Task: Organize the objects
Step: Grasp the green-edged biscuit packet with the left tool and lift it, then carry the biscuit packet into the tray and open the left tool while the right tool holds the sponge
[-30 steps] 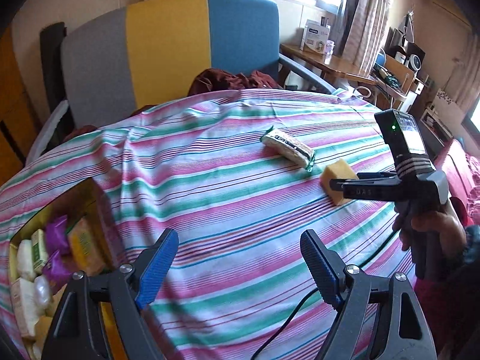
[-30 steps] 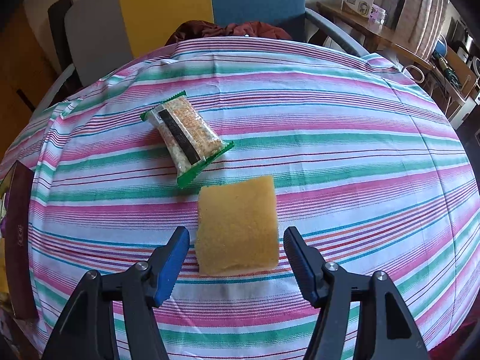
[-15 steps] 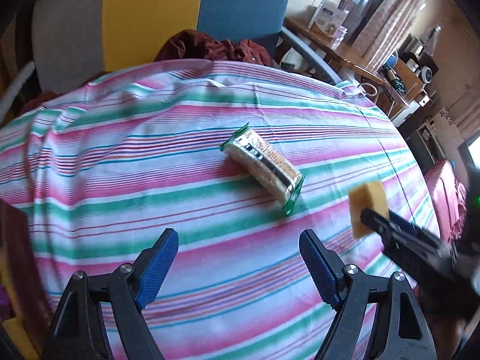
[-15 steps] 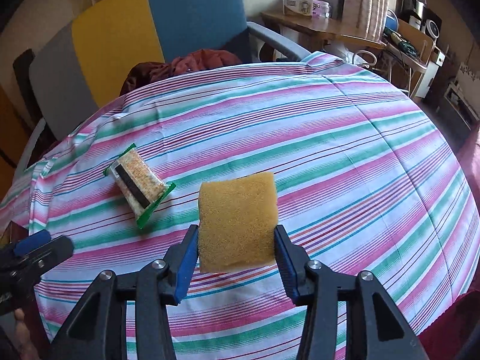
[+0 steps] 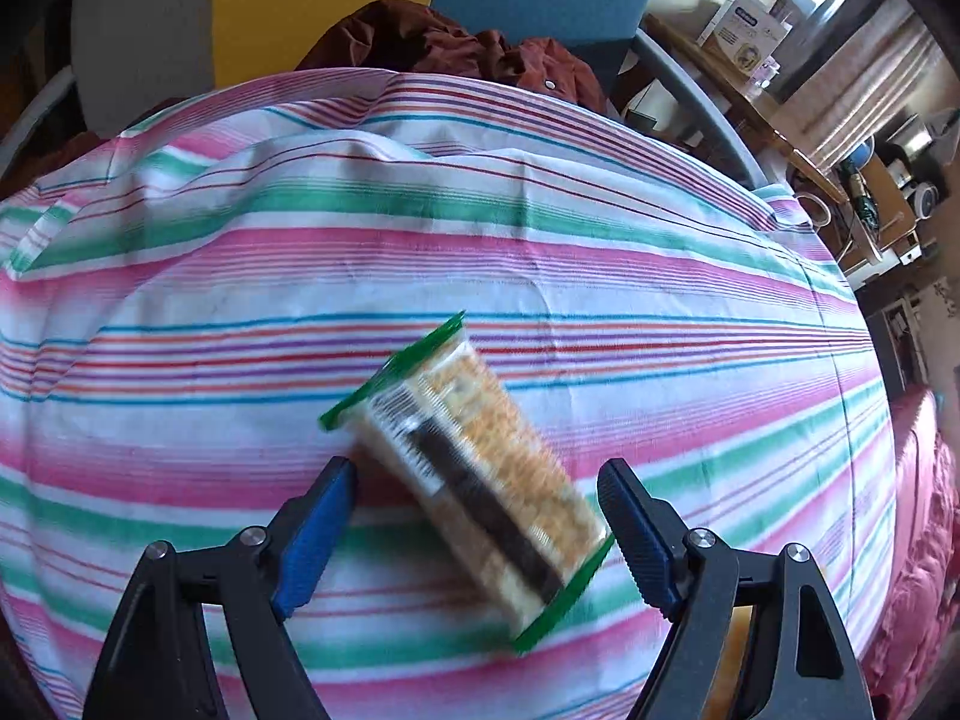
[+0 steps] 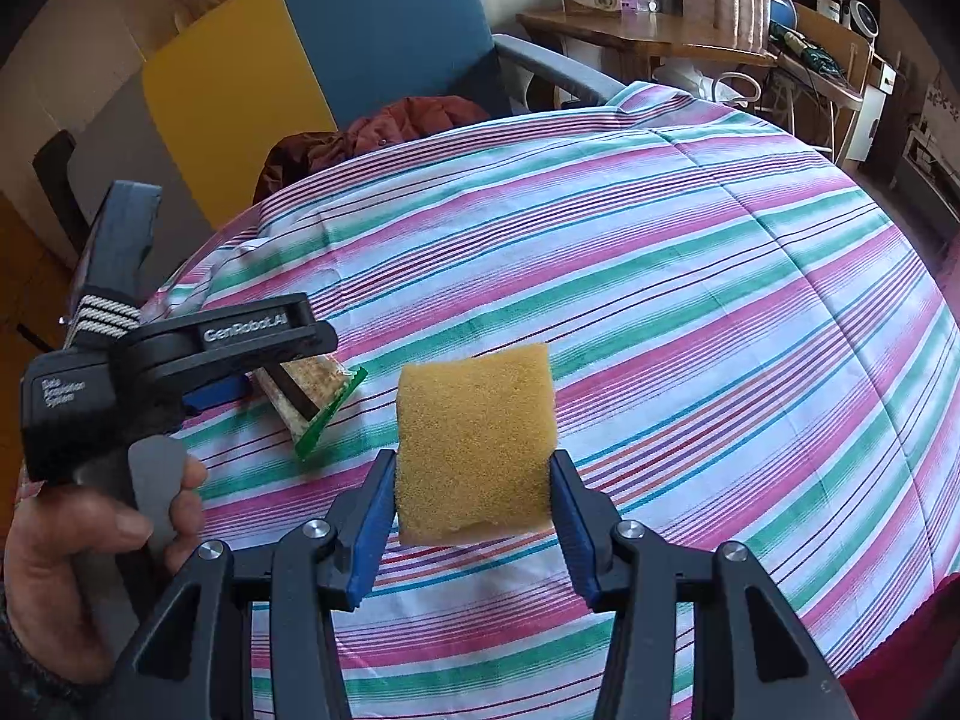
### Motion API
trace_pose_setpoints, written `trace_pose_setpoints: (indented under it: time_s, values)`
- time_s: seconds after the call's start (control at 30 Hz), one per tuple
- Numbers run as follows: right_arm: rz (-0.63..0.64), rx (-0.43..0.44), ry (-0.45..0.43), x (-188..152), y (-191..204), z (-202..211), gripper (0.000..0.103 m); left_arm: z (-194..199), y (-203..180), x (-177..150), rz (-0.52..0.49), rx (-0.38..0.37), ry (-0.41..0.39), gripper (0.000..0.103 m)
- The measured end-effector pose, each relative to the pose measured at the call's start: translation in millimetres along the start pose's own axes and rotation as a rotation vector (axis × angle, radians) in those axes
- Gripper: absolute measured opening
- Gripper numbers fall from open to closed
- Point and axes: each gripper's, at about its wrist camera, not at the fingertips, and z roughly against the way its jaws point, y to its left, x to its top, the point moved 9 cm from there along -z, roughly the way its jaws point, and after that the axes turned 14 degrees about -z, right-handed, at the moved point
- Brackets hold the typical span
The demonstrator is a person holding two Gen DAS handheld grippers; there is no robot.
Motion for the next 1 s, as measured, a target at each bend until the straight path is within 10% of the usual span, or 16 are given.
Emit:
trace_pose_setpoints:
  time_s: [0.17,0.27,0.7,1.0]
  values:
    - [0.008,0.004,0.009,-1.5,0.1,-0.6,0.050,-5.0,-4.6,2.3,-0.115,0.093,-0.001,0.075]
    - [0.024,0.012,0.017,-2.6,3.8,-2.2,0.050,7.1,-0.8,-11.6,-0.184,0.089,-0.028,0.043]
    - [0.182,0.028,0.105,-30.5,31.3,-20.8,0.050,75.9,22.1,-160.1,-0.280,0.065,-0.074,0.042]
    - [0.271,0.022,0.113,-44.0,43.7,-27.9,0.049,115.6,36.2,-190.1,-0.279,0.098,-0.148,0.042]
